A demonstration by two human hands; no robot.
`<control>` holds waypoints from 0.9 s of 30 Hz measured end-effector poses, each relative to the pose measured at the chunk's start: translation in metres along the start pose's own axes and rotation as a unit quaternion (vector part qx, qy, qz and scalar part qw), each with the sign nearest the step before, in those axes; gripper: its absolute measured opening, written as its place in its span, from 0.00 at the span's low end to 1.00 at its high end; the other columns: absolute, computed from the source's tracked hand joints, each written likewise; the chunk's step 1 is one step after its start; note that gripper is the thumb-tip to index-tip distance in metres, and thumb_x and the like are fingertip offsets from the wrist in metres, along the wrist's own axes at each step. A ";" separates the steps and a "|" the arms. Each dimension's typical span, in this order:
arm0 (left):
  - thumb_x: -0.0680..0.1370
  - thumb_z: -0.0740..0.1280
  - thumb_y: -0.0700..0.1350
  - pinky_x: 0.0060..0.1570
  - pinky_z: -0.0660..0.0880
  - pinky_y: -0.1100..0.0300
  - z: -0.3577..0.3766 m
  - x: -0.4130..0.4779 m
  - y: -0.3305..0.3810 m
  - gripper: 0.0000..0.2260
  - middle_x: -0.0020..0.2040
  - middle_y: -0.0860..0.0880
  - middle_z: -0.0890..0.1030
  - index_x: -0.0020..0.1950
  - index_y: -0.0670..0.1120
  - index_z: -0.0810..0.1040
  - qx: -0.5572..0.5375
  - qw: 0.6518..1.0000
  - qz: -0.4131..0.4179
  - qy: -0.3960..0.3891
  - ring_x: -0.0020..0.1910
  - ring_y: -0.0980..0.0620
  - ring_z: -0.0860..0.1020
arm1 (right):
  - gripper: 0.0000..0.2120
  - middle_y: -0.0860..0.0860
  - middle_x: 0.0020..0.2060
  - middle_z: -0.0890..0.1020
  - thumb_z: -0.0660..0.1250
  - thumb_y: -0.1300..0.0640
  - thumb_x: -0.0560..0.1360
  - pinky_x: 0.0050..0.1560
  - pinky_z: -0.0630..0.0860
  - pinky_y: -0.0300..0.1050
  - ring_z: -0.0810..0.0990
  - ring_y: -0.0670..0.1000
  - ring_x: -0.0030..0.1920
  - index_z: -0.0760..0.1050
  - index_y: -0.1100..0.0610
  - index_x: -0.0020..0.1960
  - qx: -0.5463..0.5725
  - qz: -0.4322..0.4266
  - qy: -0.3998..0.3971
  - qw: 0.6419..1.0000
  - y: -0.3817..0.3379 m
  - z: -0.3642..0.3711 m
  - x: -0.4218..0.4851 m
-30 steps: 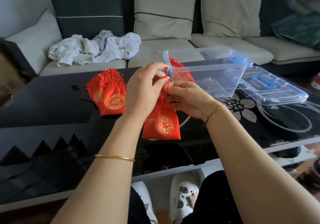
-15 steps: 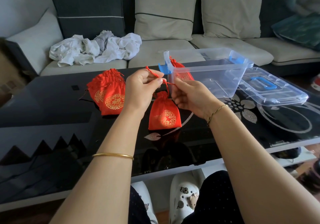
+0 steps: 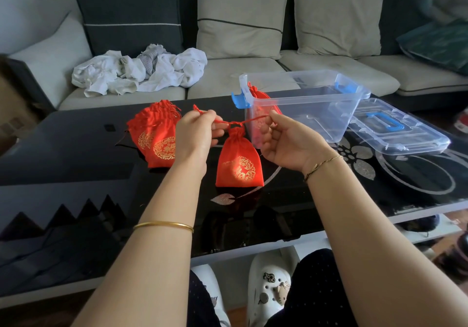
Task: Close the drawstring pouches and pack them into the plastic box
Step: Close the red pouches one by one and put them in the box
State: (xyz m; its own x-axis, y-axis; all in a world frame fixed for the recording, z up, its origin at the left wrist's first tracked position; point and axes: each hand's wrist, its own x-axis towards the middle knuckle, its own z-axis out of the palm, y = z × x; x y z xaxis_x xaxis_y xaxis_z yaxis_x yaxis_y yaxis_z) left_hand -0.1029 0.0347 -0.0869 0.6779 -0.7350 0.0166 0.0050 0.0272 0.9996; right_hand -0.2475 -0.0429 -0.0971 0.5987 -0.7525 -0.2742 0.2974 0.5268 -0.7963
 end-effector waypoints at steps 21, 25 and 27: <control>0.82 0.56 0.47 0.37 0.78 0.63 -0.004 -0.002 0.004 0.17 0.32 0.50 0.81 0.35 0.45 0.71 -0.180 0.981 -0.053 -0.039 0.35 0.54 0.82 | 0.15 0.54 0.30 0.79 0.59 0.53 0.80 0.24 0.74 0.36 0.77 0.46 0.24 0.71 0.59 0.38 0.153 -0.067 0.120 0.979 0.009 -0.001 0.008; 0.79 0.64 0.43 0.32 0.76 0.66 -0.006 -0.004 0.004 0.09 0.34 0.49 0.79 0.42 0.43 0.79 0.001 0.992 0.011 -0.124 0.32 0.55 0.78 | 0.17 0.51 0.27 0.76 0.61 0.52 0.79 0.28 0.70 0.37 0.73 0.46 0.26 0.74 0.58 0.35 -0.005 -0.162 0.078 0.984 -0.003 0.014 0.000; 0.77 0.67 0.42 0.31 0.75 0.65 -0.004 -0.005 0.003 0.05 0.36 0.48 0.79 0.43 0.44 0.81 0.087 0.982 0.040 -0.160 0.32 0.56 0.76 | 0.15 0.49 0.27 0.76 0.63 0.51 0.78 0.32 0.66 0.40 0.72 0.46 0.27 0.76 0.58 0.36 -0.061 -0.186 0.063 0.979 -0.005 0.025 -0.001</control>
State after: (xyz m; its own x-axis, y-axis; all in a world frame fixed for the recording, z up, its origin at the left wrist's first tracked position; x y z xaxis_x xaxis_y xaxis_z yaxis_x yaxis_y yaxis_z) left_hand -0.1029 0.0411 -0.0844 0.4041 -0.9117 0.0738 -0.1832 -0.0016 0.9831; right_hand -0.2315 -0.0347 -0.0792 0.3673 -0.9300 -0.0117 0.3823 0.1624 -0.9097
